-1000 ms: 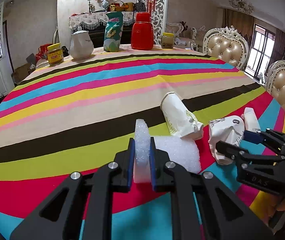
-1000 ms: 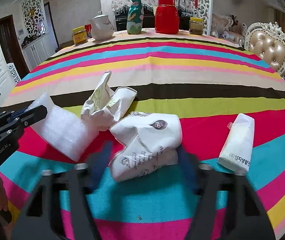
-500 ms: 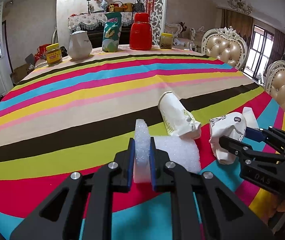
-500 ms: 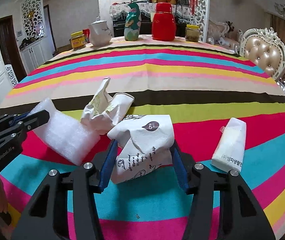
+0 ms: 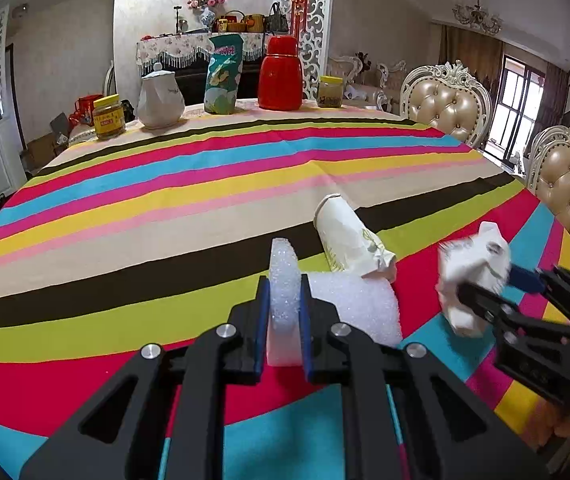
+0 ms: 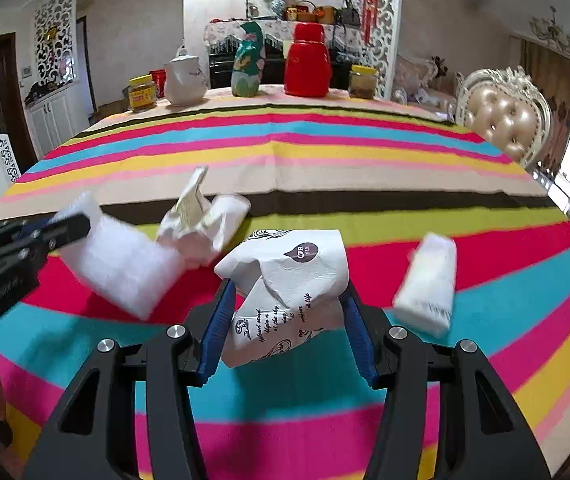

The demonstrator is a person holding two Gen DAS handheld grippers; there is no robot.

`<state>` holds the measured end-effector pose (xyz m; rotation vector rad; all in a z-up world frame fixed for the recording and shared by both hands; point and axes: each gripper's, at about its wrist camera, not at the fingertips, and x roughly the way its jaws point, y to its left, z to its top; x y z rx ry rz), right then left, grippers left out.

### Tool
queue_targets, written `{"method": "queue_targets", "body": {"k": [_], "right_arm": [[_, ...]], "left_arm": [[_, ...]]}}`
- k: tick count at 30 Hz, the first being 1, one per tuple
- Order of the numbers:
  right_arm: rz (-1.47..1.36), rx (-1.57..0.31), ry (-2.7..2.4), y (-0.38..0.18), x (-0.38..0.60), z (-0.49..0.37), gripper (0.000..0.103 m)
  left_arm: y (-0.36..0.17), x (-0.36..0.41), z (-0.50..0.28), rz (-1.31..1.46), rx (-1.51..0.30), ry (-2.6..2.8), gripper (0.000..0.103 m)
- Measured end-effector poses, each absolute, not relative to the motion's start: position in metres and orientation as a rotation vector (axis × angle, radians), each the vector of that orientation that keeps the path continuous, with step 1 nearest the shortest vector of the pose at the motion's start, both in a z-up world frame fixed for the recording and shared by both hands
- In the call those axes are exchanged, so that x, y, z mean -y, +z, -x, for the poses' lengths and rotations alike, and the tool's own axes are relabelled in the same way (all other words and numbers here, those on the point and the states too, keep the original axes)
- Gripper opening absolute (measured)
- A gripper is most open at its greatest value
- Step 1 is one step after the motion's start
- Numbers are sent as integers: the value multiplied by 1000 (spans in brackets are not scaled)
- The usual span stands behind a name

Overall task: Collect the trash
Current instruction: 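Carry the foam sheet and paper bag to the pink wastebasket and release both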

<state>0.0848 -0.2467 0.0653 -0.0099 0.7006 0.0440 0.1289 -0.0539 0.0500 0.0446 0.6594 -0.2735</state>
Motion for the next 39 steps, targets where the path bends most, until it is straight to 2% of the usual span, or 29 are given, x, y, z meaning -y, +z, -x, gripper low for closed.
{"method": "queue_targets", "body": {"k": [14,28,39], "right_arm": [[17,-669,20,90,270,53,52],[-38,-571,-25,96,307,155,52],[-73,-545,-118,91,349,217,52]], "left_arm": [[64,69,-100,-19,-677,-374,13],[82,103,49,-125,-567,-535,14],[71,161,108,-191,-574,-704,13]]}}
